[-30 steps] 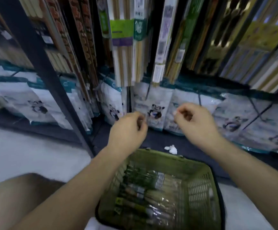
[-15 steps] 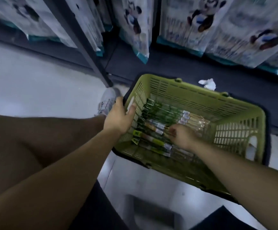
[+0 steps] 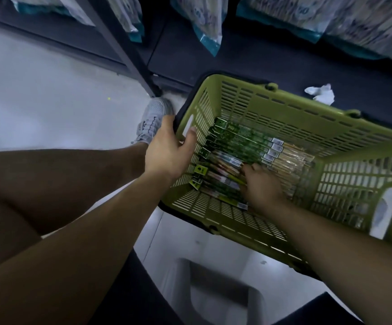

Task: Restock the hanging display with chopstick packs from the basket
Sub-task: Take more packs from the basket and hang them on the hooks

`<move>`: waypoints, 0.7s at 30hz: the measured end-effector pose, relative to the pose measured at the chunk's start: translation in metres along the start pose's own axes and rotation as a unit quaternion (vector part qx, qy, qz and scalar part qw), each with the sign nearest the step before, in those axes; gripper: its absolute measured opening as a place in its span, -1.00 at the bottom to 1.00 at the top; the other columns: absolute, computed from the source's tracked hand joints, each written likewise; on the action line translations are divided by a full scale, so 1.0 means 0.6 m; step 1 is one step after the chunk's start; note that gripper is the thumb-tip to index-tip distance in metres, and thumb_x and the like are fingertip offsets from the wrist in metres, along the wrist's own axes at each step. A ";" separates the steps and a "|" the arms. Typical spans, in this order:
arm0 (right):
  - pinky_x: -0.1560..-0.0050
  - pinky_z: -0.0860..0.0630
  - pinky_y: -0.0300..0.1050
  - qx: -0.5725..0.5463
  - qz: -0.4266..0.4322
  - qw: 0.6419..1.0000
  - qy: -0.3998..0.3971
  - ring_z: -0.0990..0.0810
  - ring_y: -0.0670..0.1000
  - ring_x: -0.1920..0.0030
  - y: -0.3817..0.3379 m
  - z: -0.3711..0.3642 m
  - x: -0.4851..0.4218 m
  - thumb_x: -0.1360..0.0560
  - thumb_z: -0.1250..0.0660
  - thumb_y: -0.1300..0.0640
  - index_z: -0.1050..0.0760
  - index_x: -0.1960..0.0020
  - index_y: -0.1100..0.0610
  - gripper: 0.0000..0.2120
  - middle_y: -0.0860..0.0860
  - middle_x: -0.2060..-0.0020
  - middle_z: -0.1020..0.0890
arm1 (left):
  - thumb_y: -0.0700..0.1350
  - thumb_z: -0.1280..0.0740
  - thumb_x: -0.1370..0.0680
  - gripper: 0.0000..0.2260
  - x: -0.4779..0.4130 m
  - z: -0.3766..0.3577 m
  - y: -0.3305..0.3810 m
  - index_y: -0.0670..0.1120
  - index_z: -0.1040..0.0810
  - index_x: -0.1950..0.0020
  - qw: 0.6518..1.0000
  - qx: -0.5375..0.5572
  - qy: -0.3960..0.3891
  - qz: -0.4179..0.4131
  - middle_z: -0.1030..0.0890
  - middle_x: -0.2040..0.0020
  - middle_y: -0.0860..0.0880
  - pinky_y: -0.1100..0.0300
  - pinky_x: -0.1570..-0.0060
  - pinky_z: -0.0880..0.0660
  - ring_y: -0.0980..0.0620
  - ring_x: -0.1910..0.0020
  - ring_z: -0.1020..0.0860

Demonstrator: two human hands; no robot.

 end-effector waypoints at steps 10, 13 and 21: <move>-0.27 -0.48 0.07 -0.011 0.016 0.998 -0.055 -0.41 0.19 -0.35 -0.007 -0.013 0.001 -0.50 -0.42 -0.26 -0.30 -0.54 0.08 -0.25 0.12 -0.35 -0.42 | 0.20 -0.24 -0.62 -0.77 -0.004 0.000 0.000 0.10 -0.35 -0.14 1.000 -0.007 0.010 -0.010 -0.63 0.03 0.05 -0.06 0.00 -0.60 -0.07 0.10 -0.63; -0.33 -0.40 0.09 0.009 0.013 0.998 -0.054 -0.36 0.18 -0.40 -0.012 -0.021 0.001 -0.48 -0.49 -0.17 -0.26 -0.55 0.07 -0.23 0.12 -0.41 -0.39 | 0.20 -0.23 -0.61 -0.77 -0.005 -0.001 -0.002 0.09 -0.35 -0.13 1.000 -0.008 0.012 -0.011 -0.62 0.06 0.07 -0.06 0.01 -0.60 -0.06 0.11 -0.63; -0.20 -0.52 0.10 0.012 0.019 0.996 -0.083 -0.47 0.21 -0.31 -0.025 -0.032 0.001 -0.50 -0.49 -0.01 -0.34 -0.45 0.13 -0.38 0.15 -0.35 -0.45 | 0.20 -0.24 -0.61 -0.72 -0.007 -0.001 -0.002 0.04 -0.37 -0.17 1.000 -0.014 0.016 -0.013 -0.62 0.07 0.06 -0.11 0.02 -0.62 -0.06 0.13 -0.63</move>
Point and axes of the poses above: each hand's wrist, its own x-axis away from the middle knuckle, its own z-axis out of the back of the hand, y = z × x, the point moved 8 cm from there along -x, towards the middle knuckle
